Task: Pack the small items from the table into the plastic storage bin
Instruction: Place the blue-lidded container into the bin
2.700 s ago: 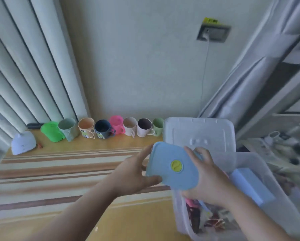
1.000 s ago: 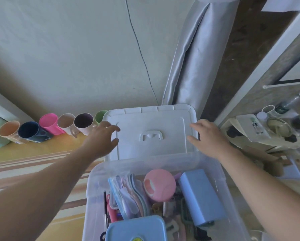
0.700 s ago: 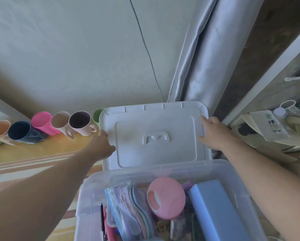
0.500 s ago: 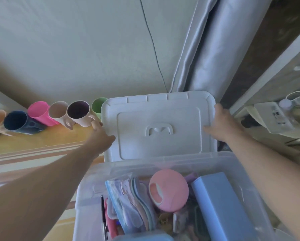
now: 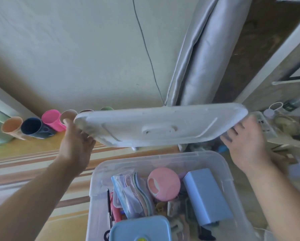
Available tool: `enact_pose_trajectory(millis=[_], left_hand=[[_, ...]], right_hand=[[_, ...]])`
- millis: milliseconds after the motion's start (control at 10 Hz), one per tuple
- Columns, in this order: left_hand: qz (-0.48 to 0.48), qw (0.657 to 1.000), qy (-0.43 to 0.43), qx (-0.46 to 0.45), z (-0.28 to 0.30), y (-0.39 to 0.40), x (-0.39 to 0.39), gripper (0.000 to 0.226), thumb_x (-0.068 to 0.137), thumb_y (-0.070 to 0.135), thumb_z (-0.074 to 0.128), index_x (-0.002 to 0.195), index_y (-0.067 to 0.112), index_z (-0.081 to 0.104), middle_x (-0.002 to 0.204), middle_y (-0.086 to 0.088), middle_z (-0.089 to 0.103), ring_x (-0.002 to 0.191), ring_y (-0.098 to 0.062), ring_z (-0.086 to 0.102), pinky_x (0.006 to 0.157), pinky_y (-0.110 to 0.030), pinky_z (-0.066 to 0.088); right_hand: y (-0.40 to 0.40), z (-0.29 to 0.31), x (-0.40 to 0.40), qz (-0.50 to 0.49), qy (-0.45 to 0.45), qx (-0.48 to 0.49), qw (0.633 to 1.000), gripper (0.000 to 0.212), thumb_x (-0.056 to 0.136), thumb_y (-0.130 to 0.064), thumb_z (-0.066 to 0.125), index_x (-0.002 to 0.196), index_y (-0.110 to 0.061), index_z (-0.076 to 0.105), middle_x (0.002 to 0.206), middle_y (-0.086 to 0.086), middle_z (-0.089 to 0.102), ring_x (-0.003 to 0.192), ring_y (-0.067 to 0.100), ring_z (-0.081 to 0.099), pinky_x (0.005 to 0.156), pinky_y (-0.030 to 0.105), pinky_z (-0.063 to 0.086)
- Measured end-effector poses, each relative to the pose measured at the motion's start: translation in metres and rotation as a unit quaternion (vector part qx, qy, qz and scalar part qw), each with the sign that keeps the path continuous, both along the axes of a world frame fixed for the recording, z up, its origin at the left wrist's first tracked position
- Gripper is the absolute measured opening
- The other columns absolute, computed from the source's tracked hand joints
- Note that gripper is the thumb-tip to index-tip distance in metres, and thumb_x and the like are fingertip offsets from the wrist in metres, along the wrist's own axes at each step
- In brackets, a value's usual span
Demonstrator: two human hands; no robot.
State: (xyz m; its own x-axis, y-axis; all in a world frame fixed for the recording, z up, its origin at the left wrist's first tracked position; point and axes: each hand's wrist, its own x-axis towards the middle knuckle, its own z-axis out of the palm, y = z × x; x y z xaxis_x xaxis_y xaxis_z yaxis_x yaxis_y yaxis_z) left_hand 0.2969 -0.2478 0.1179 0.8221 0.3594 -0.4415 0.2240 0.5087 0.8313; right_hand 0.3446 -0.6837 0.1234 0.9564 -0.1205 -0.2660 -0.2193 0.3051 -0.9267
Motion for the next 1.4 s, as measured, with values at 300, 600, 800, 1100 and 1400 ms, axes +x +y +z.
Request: enact_pose_trajectory(millis=[300,600,800,1100,1400], left_hand=[[-0.301,0.919,-0.055,0.248,0.020,0.005,-0.155,0.040,0.076,0.019,0.070,0.116,0.019,0.074,0.143,0.014,0.057,0.139,0.002,0.042,0.101,-0.028,0.040],[-0.423,0.695,-0.019,0.582,-0.024,-0.003,-0.210,0.073,0.079,0.081,0.050,0.145,0.051,0.040,0.168,0.017,-0.004,0.155,-0.011,-0.005,0.123,-0.051,0.020],[-0.448,0.649,-0.038,0.613,-0.063,-0.020,-0.274,0.081,0.083,0.082,0.048,0.154,0.054,0.022,0.169,0.013,-0.010,0.154,-0.036,-0.016,0.117,-0.068,0.022],[-0.433,0.493,-0.075,0.751,-0.056,-0.055,-0.277,0.103,0.072,0.091,0.052,0.156,0.032,0.037,0.166,-0.014,0.024,0.151,-0.052,0.013,0.115,-0.072,0.021],[-0.486,0.441,-0.103,0.748,-0.061,-0.048,-0.271,0.120,0.047,0.040,0.062,0.160,0.033,0.023,0.166,-0.011,0.024,0.151,-0.046,0.021,0.114,-0.066,0.024]], right_hand=[[-0.063,0.013,-0.146,0.189,0.018,-0.158,0.969,0.058,0.090,-0.005,0.059,0.147,-0.015,0.055,0.151,0.001,0.058,0.136,0.018,0.058,0.104,0.041,0.051],[-0.041,-0.021,-0.194,0.323,0.004,-0.549,0.771,0.094,0.092,-0.048,0.072,0.166,-0.024,0.017,0.167,-0.022,-0.024,0.141,-0.021,-0.024,0.116,0.018,0.006],[-0.042,-0.045,-0.240,0.288,-0.009,-0.599,0.747,0.097,0.084,-0.072,0.056,0.162,-0.022,0.028,0.165,-0.027,-0.026,0.157,0.002,0.001,0.119,0.030,0.025],[-0.032,-0.047,-0.256,0.247,0.013,-0.626,0.739,0.087,0.090,-0.073,0.039,0.163,-0.029,0.024,0.169,-0.027,-0.019,0.154,0.019,0.029,0.102,0.044,0.050],[-0.026,-0.020,-0.256,0.377,0.079,-0.630,0.674,0.146,0.055,-0.100,0.062,0.164,-0.034,-0.008,0.152,-0.021,-0.054,0.159,0.024,0.001,0.117,0.041,0.036]])
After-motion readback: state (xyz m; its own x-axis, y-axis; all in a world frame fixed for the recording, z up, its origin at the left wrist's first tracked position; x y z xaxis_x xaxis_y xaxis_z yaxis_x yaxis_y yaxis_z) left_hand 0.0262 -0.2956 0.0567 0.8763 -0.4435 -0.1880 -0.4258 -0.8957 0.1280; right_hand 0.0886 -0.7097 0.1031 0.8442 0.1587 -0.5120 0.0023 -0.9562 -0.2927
